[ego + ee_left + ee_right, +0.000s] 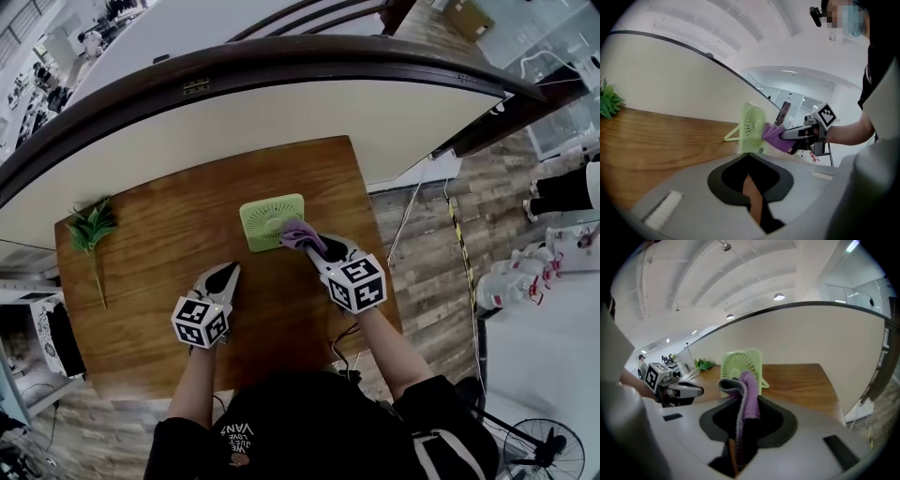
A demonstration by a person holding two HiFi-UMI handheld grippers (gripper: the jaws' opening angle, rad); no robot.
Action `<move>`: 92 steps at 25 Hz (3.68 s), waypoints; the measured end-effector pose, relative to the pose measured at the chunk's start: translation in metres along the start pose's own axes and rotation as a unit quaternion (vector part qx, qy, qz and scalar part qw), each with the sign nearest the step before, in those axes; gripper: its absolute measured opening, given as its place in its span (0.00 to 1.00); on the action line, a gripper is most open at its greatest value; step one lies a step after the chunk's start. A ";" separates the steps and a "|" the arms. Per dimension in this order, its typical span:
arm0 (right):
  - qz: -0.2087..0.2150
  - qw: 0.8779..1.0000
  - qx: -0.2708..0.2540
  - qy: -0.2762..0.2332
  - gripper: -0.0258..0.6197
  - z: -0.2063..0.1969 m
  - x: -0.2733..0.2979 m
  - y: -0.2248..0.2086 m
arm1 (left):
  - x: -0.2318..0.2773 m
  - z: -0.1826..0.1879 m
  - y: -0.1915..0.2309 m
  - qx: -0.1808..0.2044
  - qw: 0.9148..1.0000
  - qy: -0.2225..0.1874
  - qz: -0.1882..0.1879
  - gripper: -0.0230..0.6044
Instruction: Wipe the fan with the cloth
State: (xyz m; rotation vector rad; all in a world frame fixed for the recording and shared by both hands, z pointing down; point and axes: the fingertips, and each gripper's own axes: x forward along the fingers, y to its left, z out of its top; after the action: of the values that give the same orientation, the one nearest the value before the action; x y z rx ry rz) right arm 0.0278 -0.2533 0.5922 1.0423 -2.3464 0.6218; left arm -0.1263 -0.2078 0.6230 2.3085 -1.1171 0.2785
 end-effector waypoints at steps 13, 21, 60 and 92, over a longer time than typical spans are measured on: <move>-0.018 0.999 0.039 -0.005 0.20 -0.020 -0.019 -0.004 | -0.004 0.008 -0.017 -0.005 1.000 -0.015 -0.008 0.06; 0.064 0.998 -0.010 -0.002 0.20 -0.014 0.017 0.063 | -0.020 0.010 -0.024 -0.009 0.999 -0.031 -0.002 0.06; -0.093 0.993 0.069 -0.002 0.20 -0.037 -0.035 -0.021 | -0.024 0.028 -0.044 0.002 0.999 -0.037 -0.008 0.06; -0.116 0.980 0.109 -0.123 0.20 -0.038 -0.123 0.138 | -0.185 0.018 -0.077 0.050 0.996 -0.073 -0.033 0.06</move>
State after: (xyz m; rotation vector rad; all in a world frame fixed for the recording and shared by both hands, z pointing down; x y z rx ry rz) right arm 0.0029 -0.0804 0.5194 1.5454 -2.3485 0.7057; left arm -0.1853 -0.0579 0.5021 2.4822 -1.1164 0.1443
